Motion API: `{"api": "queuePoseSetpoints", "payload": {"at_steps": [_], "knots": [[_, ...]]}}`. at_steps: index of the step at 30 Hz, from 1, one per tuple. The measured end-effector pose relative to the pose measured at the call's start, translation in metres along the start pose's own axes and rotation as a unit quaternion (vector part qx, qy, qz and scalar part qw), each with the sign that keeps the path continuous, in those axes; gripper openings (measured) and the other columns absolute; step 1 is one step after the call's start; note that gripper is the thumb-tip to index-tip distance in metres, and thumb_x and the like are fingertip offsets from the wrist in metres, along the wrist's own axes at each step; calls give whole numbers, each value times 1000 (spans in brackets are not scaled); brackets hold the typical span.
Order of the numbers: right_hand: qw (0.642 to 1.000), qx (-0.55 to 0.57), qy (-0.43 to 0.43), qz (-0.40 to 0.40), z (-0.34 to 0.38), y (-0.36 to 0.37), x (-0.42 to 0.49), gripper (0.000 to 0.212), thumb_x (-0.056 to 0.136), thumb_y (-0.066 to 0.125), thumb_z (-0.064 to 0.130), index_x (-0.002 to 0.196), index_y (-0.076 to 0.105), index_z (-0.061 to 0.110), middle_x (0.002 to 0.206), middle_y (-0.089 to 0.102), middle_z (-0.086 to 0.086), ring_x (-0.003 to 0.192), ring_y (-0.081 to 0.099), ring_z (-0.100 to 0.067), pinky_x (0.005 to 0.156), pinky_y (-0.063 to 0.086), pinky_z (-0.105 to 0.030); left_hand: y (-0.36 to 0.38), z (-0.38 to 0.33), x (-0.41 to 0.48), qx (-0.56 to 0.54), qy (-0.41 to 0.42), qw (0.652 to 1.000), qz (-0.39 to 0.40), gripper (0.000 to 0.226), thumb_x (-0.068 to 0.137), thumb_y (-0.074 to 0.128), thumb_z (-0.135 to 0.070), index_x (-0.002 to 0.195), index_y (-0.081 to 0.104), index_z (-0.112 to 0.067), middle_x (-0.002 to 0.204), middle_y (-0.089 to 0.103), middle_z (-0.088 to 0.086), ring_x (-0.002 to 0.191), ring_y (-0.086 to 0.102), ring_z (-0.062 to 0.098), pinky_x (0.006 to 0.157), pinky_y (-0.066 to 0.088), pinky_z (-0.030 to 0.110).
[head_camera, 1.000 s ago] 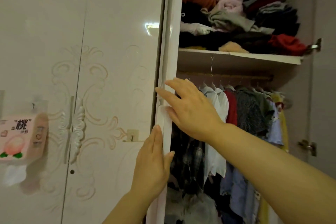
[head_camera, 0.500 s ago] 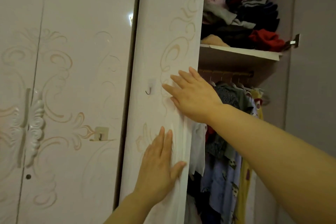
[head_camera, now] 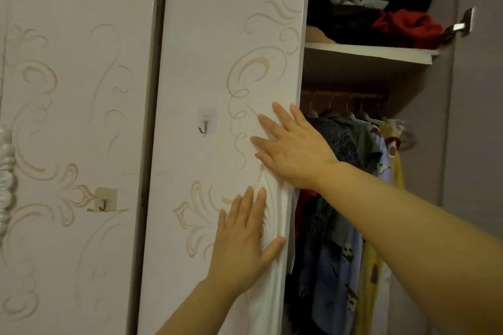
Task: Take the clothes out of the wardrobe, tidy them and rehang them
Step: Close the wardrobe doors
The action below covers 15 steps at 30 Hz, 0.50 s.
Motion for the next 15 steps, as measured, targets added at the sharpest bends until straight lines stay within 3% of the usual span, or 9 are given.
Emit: {"api": "queuePoseSetpoints", "payload": {"at_steps": [4, 6, 8, 11, 15], "knots": [[1000, 11, 12, -9, -16, 31, 1, 51, 98, 14, 47, 147, 24, 31, 159, 3, -7, 143, -13, -34, 110, -20, -44, 26, 4, 17, 33, 27, 999, 3, 77, 78, 6, -81, 134, -33, -47, 146, -35, -17, 137, -30, 12, 110, -12, 38], [1000, 14, 22, -10, -21, 46, 2, 51, 98, 15, 47, 147, 21, 33, 159, 0, -7, 143, -14, -34, 111, -18, -45, 36, 3, 25, 75, 66, 995, -2, 74, 86, 12, -73, 146, -10, -36, 156, -5, 1, 143, -1, 29, 109, 5, 51], [999, 16, 32, -6, -25, 61, 3, 50, 98, 16, 46, 147, 19, 34, 159, -1, -7, 143, -15, -35, 113, -15, -45, 46, 5, 34, 89, 105, 990, -20, 68, 91, 17, -65, 147, 8, -27, 153, 19, 8, 138, 19, 38, 103, 16, 61], [998, 18, 56, -4, -31, 80, 6, 50, 99, 22, 45, 148, 19, 34, 159, 0, -8, 143, -12, -37, 114, -11, -47, 60, 14, 48, 86, 149, 984, -55, 63, 92, 16, -63, 146, 14, -29, 151, 23, 8, 140, 19, 34, 102, 14, 68], [996, 24, 86, -6, -33, 106, 10, 51, 100, 29, 41, 148, 20, 31, 158, 3, -9, 143, -7, -39, 115, -6, -47, 82, 25, 65, 83, 194, 973, -89, 62, 90, 25, -61, 144, 21, -30, 150, 25, 9, 139, 17, 30, 107, 9, 60]]}}
Point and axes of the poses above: each hand's wrist, its own x-axis towards the middle knuckle, its own y-axis out of the palm, z = x × y, the point moved 8 cm from there along x, towards the middle knuckle
